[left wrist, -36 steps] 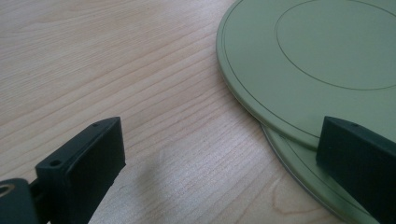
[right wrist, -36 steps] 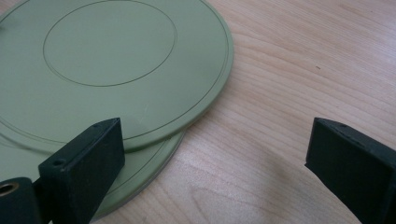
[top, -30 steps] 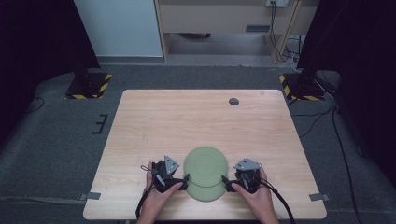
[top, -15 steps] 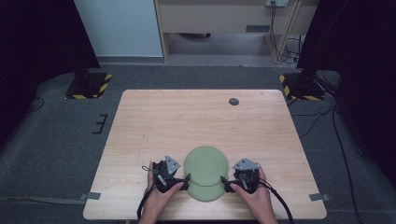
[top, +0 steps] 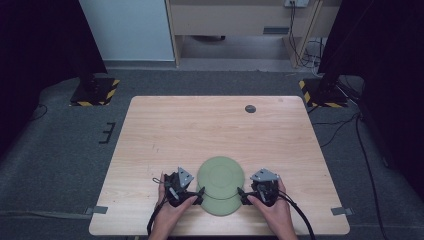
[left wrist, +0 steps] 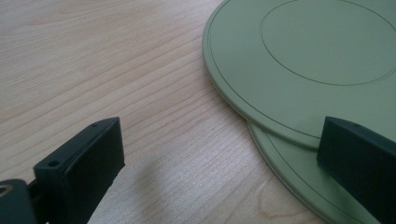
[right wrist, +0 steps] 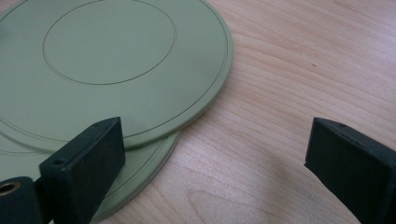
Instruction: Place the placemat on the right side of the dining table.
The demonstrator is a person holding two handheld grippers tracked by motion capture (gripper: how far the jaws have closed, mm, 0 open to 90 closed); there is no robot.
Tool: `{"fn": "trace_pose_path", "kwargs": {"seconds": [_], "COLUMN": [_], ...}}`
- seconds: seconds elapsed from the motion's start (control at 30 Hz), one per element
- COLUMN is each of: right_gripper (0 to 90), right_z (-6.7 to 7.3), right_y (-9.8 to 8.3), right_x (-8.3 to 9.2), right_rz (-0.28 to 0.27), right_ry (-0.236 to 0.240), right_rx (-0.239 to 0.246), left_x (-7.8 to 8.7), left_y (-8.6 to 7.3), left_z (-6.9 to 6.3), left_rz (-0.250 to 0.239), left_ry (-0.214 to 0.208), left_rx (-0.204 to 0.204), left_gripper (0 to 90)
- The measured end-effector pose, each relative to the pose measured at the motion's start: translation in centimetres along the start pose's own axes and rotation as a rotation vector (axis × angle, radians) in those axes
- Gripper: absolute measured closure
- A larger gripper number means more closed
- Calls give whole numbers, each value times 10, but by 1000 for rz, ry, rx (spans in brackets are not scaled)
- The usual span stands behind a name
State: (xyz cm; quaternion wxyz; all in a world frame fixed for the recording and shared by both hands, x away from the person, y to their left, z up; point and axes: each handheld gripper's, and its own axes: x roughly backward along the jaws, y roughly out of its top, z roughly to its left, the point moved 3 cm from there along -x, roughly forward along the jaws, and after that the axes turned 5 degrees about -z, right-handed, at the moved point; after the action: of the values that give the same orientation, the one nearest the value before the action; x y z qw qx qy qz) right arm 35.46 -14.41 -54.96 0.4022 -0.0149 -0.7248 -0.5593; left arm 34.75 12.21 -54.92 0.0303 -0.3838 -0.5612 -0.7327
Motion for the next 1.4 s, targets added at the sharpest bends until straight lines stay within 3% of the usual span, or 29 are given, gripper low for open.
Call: {"fn": "trace_pose_path", "kwargs": {"seconds": [0.33, 0.63, 0.9, 1.17, 1.4], "right_gripper": [63, 64, 94, 94, 99], "right_z": [0, -9, -22, -36, -43], "right_y": [2, 12, 36, 70, 90], "right_x": [0, -1, -2, -12, -21], "right_rz": [15, 85, 138, 201, 231], "right_ry": [23, 86, 148, 181, 203], "right_rx": [27, 47, 63, 87, 67], "left_x": [3, 3, 2, 2, 3], "left_y": [-2, -2, -2, -2, -2], "left_z": [-2, -3, -3, -5, -7], "left_rz": [2, 2, -2, -8, -8], "left_ry": [-15, -25, -28, -27, -39], "left_rx": [-4, -2, -7, -19, -18], "left_gripper": [21, 18, 10, 15, 14]}}
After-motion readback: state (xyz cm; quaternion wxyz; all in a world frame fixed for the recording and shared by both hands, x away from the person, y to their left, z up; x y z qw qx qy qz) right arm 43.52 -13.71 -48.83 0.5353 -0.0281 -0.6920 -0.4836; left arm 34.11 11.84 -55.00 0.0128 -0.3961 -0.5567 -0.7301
